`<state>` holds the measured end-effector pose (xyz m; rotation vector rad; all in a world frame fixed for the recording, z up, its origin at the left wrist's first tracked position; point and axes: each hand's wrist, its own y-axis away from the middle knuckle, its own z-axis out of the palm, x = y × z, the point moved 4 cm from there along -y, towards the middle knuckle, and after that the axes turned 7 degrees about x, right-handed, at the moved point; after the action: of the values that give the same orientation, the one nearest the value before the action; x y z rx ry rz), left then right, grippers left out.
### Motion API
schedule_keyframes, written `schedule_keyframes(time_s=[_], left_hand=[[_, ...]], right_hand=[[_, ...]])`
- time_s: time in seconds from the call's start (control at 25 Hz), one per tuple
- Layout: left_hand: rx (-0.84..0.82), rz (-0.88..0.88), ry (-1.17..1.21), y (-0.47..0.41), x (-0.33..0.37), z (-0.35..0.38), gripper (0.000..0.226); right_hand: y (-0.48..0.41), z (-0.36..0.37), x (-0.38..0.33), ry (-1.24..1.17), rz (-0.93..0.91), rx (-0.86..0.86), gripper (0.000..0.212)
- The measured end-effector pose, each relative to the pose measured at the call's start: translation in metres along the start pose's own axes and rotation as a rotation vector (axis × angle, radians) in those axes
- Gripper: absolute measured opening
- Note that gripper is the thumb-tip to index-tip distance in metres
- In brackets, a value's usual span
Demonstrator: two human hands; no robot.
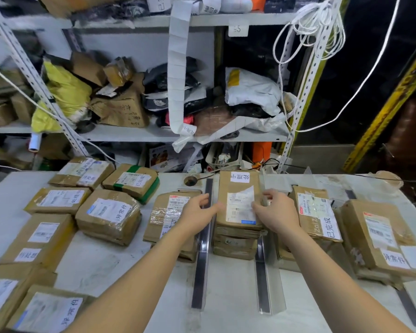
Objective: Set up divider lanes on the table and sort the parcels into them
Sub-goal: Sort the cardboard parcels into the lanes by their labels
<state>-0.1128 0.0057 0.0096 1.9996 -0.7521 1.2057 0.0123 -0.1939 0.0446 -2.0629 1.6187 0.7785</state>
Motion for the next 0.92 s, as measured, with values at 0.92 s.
schedule_keyframes(time_s=[0.92], left_hand=[[0.371, -0.020, -0.655, -0.070, -0.143, -0.481, 0.069]], right_hand=[[0.076, 0.312, -0.372, 0.158, -0.533, -0.310, 0.053]])
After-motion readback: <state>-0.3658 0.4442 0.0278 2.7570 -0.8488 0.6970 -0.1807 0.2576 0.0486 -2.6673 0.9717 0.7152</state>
